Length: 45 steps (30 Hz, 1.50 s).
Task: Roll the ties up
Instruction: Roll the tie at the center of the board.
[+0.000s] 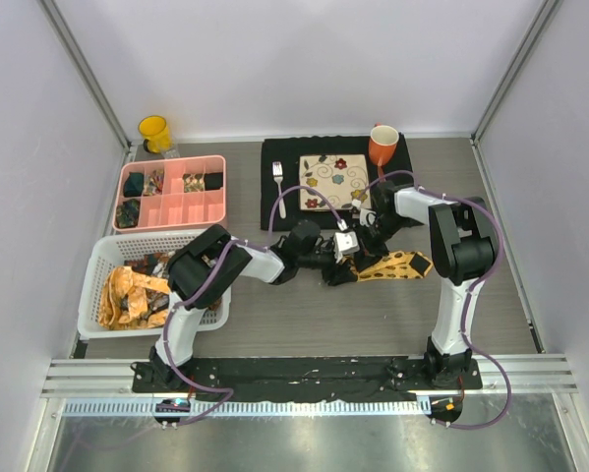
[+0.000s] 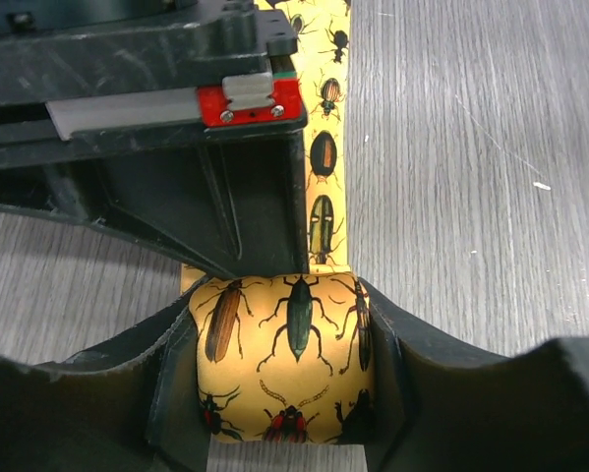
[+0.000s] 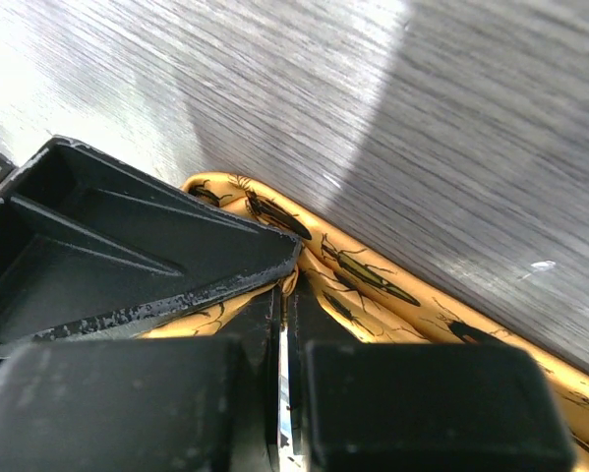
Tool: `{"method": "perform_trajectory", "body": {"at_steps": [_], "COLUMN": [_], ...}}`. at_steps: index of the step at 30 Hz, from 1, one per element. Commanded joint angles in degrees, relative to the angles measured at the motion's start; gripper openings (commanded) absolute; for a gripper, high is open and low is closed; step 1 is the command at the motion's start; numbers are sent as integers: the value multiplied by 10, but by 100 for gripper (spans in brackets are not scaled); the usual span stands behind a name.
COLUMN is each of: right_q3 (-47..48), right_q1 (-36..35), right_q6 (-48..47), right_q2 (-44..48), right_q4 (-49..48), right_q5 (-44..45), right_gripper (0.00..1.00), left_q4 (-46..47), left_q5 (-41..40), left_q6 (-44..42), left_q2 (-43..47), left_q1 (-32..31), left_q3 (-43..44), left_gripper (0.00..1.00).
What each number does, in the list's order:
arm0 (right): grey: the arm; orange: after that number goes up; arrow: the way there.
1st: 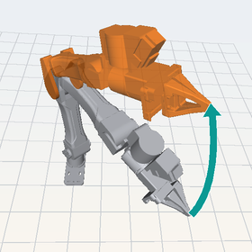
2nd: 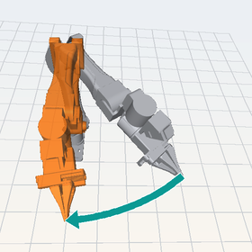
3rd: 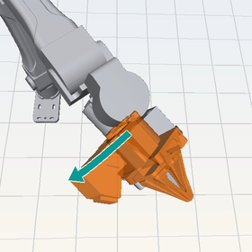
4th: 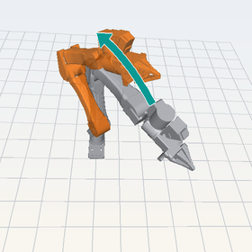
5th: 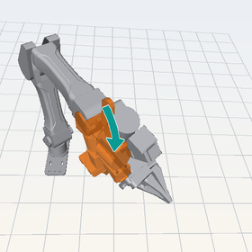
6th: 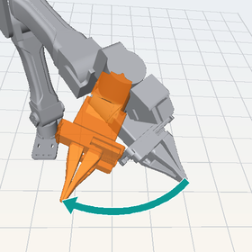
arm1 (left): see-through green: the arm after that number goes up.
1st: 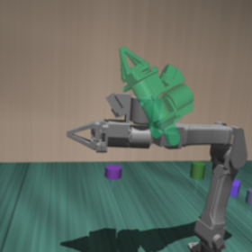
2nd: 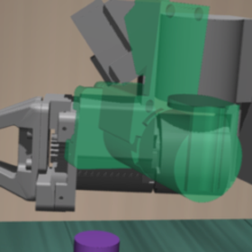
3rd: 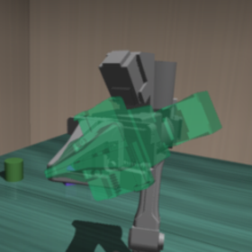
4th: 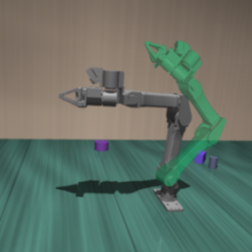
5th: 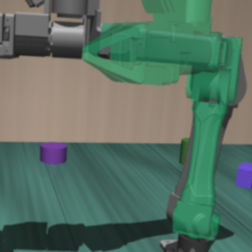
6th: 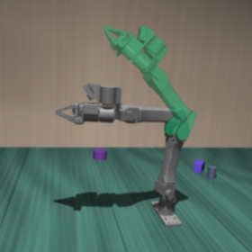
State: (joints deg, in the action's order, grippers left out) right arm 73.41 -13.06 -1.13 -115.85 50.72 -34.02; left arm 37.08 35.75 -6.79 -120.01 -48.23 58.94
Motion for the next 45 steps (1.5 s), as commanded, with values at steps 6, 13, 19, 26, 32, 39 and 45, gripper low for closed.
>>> {"method": "perform_trajectory", "body": {"at_steps": [6,13,19,26,32,39,45], "right_q3": [30,60,115,70,-13,-34,-63], "right_q1": [-6,28,68,87,81,59,44], "right_q6": [-18,-43,-98,-122,-55,7,30], "right_q2": [-28,-6,-10,36,75,74,58], "right_q4": [-41,7,81,101,0,-87,-128], "right_q5": [75,19,-31,-161,-205,-206,-187], "right_gripper": [3,30,32,49,50,50,43], "left_q4": [-246,-412,-469,-515,-524,-535,-540], "left_q5": [-92,-144,-157,-145,-138,-138,-133], "left_q6": [-129,-177,-190,-213,-213,-221,-221], "left_q2": [9,-11,-22,-22,-32,-31,-36], "left_q1": [-15,-15,-15,-15,-14,-15,-14], "left_q3": [30,79,104,130,139,142,146], "left_gripper": [22,15,13,13,14,14,14]}}
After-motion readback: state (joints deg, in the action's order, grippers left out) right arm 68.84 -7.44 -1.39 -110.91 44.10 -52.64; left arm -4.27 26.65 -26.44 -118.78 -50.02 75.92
